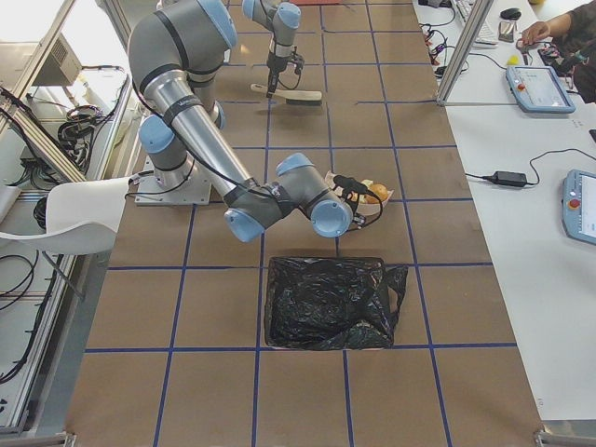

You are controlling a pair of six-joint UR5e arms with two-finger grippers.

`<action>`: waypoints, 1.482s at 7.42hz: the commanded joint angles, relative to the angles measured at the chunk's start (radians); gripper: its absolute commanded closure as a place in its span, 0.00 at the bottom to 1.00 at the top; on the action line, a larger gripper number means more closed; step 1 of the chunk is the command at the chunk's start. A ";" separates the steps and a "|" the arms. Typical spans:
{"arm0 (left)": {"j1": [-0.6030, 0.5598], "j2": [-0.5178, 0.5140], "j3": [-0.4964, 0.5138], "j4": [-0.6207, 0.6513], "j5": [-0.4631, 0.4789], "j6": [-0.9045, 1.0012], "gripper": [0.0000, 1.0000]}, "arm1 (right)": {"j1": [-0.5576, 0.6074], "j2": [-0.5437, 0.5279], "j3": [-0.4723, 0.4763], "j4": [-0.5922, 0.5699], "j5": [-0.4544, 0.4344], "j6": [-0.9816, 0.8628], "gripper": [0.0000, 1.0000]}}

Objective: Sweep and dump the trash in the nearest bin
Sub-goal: 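Lift the loaded dustpan with the right gripper while the left lowers the brush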

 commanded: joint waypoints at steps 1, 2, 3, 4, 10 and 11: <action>0.030 0.000 -0.010 0.014 -0.044 0.008 1.00 | -0.006 -0.005 -0.001 0.027 0.024 -0.012 0.95; 0.034 -0.001 -0.011 0.014 -0.049 0.021 1.00 | -0.011 -0.012 -0.003 0.039 0.030 -0.012 0.96; 0.034 -0.013 -0.011 0.014 -0.052 0.023 1.00 | -0.033 -0.012 -0.003 0.053 0.058 -0.012 0.97; 0.034 -0.013 -0.011 0.013 -0.050 0.025 1.00 | -0.050 -0.015 -0.003 0.057 0.079 -0.014 0.99; 0.051 -0.018 -0.013 0.007 -0.069 0.028 0.68 | -0.205 -0.096 -0.154 0.252 0.118 -0.048 1.00; 0.051 -0.020 -0.013 0.010 -0.064 0.034 0.66 | -0.259 -0.106 -0.164 0.269 0.118 -0.057 1.00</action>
